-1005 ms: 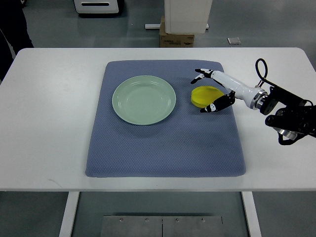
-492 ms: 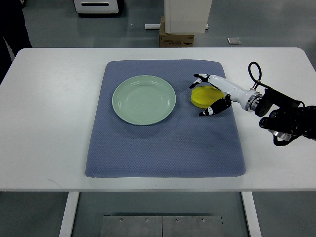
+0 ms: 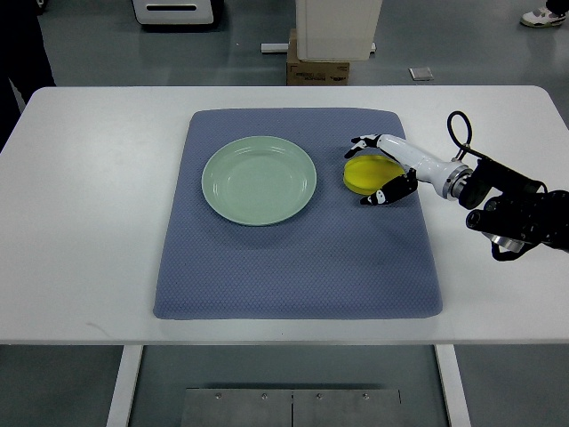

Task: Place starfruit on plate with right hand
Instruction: 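Close the right hand fingers around the yellow starfruit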

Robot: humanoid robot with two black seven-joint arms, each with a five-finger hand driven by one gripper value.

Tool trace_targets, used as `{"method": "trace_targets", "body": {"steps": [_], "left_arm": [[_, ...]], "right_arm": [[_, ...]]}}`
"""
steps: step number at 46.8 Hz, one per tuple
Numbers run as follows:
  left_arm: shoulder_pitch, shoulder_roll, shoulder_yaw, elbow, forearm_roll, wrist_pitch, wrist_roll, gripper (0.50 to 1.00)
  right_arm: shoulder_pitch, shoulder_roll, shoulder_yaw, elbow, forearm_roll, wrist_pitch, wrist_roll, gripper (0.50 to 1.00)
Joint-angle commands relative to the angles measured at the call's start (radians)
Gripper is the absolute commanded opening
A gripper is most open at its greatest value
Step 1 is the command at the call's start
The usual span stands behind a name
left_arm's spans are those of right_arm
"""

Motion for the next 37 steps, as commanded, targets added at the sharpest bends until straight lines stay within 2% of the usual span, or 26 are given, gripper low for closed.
{"method": "trace_targets", "body": {"steps": [1, 16, 23, 32, 34, 37], "left_arm": [[0.000, 0.000, 0.000, 0.000, 0.000, 0.000, 0.000, 1.000], [0.000, 0.000, 0.000, 0.000, 0.000, 0.000, 0.000, 1.000], [0.000, 0.000, 0.000, 0.000, 0.000, -0.002, 0.000, 1.000], [0.000, 0.000, 0.000, 0.000, 0.000, 0.000, 0.000, 1.000], [0.000, 0.000, 0.000, 0.000, 0.000, 0.000, 0.000, 1.000], [0.000, 0.000, 0.000, 0.000, 0.000, 0.000, 0.000, 1.000]], "right_arm": [[-0.002, 0.000, 0.000, -0.009, 0.000, 0.000, -0.001, 0.933], [-0.008, 0.000, -0.002, -0.022, 0.000, 0.000, -0.001, 0.931], [-0.008, 0.000, -0.009, -0.023, 0.000, 0.000, 0.001, 0.912], [-0.006, 0.000, -0.043, -0.034, 0.000, 0.000, 0.004, 0.835], [-0.006, 0.002, -0.049, -0.037, 0.000, 0.000, 0.004, 0.793], [-0.005, 0.002, -0.052, -0.038, 0.000, 0.002, 0.009, 0.701]]}}
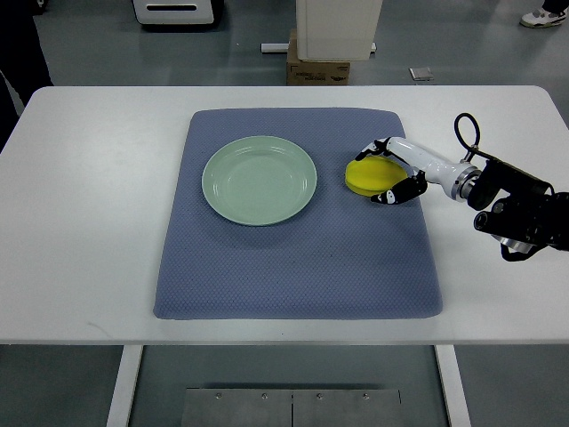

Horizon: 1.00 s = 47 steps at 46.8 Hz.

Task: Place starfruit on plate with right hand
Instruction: 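Close the right hand fingers around the yellow starfruit, then lift the starfruit with the right hand off the mat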

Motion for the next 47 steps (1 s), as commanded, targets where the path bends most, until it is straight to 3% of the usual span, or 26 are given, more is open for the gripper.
{"method": "trace_targets", "body": {"steps": [1, 3, 4, 47], "left_arm": [[0.000, 0.000, 0.000, 0.000, 0.000, 0.000, 0.000, 1.000], [0.000, 0.000, 0.000, 0.000, 0.000, 0.000, 0.000, 1.000], [0.000, 0.000, 0.000, 0.000, 0.000, -0.002, 0.000, 1.000], [0.000, 0.000, 0.000, 0.000, 0.000, -0.002, 0.000, 1.000]], "right_arm": [[0.003, 0.002, -0.003, -0.001, 0.000, 0.001, 0.002, 0.655], [0.004, 0.002, -0.003, -0.001, 0.000, 0.001, 0.002, 0.527], [0.004, 0.002, -0.003, -0.001, 0.000, 0.001, 0.002, 0.500], [0.030, -0.018, 0.066, -0.003, 0.021, 0.009, 0.052, 0.500]]}}
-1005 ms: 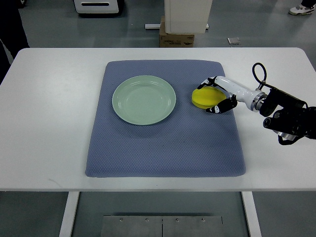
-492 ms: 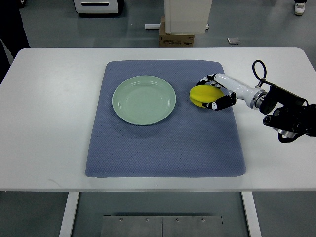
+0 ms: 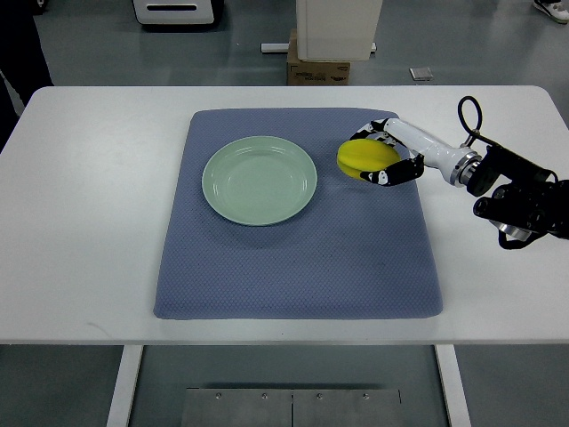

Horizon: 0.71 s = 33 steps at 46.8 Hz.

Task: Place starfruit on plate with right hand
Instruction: 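Lift the starfruit with the right hand off the mat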

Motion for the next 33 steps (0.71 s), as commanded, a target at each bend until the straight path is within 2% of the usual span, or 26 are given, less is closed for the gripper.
{"method": "trace_targets", "body": {"steps": [1, 7, 20, 33], "left_arm": [[0.000, 0.000, 0.000, 0.000, 0.000, -0.001, 0.000, 1.000], [0.000, 0.000, 0.000, 0.000, 0.000, 0.000, 0.000, 1.000], [0.000, 0.000, 0.000, 0.000, 0.000, 0.000, 0.000, 1.000], [-0.001, 0.000, 0.000, 0.000, 0.000, 0.000, 0.000, 1.000]], "right_arm": [[0.009, -0.007, 0.010, -0.002, 0.000, 0.009, 0.002, 0.500], [0.026, -0.033, 0.014, -0.001, 0.000, 0.021, 0.010, 0.500], [0.052, -0.066, 0.132, 0.004, 0.008, 0.129, 0.011, 0.500], [0.058, -0.043, 0.136, 0.004, 0.008, 0.130, 0.010, 0.500]]}}
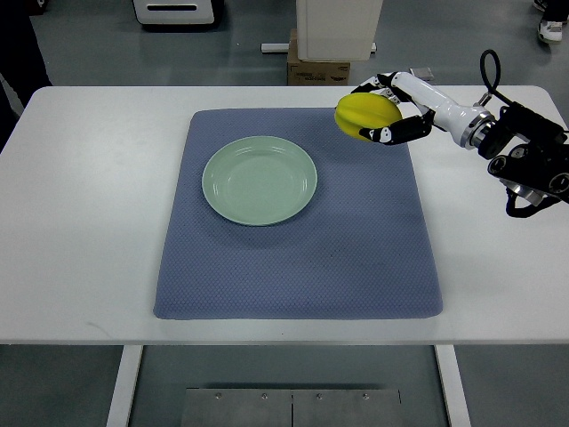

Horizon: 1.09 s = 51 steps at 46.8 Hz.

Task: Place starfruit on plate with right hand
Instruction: 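Lift the starfruit with the right hand off the mat, then carry the starfruit over the green plate and lower it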

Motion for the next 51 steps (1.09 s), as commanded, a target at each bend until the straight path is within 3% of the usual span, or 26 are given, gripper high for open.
{"method": "trace_targets", "body": {"steps": [1, 18, 41, 51], "left_arm": [[0.000, 0.000, 0.000, 0.000, 0.000, 0.000, 0.000, 1.000], [0.000, 0.000, 0.000, 0.000, 0.000, 0.000, 0.000, 1.000], [0.000, 0.000, 0.000, 0.000, 0.000, 0.000, 0.000, 1.000], [0.000, 0.000, 0.000, 0.000, 0.000, 0.000, 0.000, 1.000]], "right_arm": [[0.003, 0.013, 0.000, 0.000, 0.000, 0.000, -0.001, 0.500], [0.008, 0.110, 0.008, -0.014, 0.006, -0.001, -0.002, 0.500], [-0.026, 0.308, 0.026, -0.126, 0.009, 0.000, -0.010, 0.500], [-0.052, 0.343, 0.029, -0.170, 0.009, 0.000, -0.011, 0.500]]}}
